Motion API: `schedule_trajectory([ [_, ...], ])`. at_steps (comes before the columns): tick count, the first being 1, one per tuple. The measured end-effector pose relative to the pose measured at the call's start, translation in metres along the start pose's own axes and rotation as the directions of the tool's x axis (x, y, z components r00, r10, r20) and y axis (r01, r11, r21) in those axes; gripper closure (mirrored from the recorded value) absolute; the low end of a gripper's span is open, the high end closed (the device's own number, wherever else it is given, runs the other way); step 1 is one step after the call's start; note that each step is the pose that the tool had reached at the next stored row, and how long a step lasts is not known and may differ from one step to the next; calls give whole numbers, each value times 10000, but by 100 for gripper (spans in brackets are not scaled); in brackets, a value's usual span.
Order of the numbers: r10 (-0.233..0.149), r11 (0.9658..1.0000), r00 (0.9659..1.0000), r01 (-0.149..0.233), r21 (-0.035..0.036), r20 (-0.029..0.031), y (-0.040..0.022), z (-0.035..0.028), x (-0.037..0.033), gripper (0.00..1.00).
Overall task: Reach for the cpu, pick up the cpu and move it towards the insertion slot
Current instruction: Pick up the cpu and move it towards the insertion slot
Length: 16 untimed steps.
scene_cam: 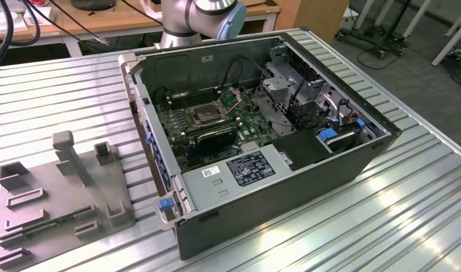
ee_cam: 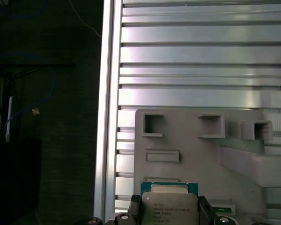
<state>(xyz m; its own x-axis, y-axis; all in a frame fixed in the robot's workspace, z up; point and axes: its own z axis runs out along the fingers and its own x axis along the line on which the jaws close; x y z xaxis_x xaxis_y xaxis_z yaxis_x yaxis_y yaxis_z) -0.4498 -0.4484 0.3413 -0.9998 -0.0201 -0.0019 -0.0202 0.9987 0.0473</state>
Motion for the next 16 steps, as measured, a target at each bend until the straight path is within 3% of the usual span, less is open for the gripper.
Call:
schedule_trajectory([
  [6,5,10000,10000,-5,2,1,6,1,-84,45],
  [10,7,10000,10000,-7,3,0,8,-2,-101,45],
  [16,5,10000,10000,-5,3,0,11,-74,-104,45],
])
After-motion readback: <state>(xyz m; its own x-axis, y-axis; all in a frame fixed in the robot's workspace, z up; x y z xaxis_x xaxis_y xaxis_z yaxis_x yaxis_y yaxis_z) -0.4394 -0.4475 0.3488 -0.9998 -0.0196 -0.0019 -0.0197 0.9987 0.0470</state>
